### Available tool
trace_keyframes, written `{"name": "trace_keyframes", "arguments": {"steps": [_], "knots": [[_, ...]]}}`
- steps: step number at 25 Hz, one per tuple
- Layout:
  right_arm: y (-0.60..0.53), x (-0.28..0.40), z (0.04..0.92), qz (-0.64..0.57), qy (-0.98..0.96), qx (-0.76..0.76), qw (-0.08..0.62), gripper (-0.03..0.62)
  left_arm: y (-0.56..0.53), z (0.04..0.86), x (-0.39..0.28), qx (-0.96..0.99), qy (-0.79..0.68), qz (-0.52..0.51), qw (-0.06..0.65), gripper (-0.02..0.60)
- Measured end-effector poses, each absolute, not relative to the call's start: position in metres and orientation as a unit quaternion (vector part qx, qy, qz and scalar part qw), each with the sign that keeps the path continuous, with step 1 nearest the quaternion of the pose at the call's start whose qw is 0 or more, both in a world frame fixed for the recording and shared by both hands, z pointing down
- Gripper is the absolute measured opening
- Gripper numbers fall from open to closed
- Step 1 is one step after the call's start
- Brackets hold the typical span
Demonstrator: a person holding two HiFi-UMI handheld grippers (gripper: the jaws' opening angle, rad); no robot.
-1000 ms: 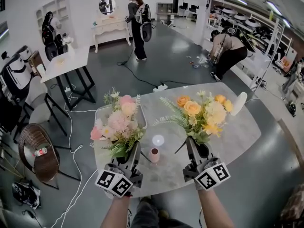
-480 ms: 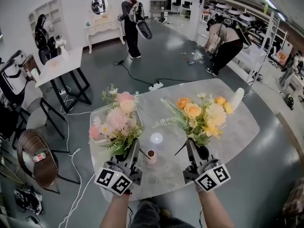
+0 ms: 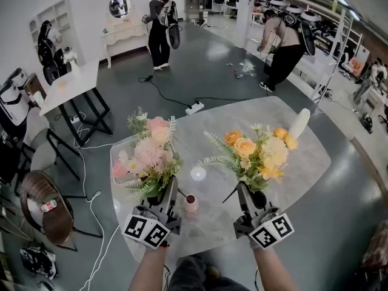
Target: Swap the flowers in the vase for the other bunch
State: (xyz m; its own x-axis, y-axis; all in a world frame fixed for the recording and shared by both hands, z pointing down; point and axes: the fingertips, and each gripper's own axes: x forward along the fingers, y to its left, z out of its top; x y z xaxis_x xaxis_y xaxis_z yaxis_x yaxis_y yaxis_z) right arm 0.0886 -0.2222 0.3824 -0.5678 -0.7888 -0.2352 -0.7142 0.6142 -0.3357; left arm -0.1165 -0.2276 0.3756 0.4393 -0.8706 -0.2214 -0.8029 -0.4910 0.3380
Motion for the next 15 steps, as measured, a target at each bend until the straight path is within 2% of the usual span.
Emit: {"name": "trace_keyframes", "arguments": {"steps": [15], "knots": [[-0.232, 0.118, 0.404, -0.125, 0.871, -0.440, 0.179, 0.069, -0.243, 0.423, -0.075, 0.850, -0.490, -0.156, 0.114, 0.089]]}}
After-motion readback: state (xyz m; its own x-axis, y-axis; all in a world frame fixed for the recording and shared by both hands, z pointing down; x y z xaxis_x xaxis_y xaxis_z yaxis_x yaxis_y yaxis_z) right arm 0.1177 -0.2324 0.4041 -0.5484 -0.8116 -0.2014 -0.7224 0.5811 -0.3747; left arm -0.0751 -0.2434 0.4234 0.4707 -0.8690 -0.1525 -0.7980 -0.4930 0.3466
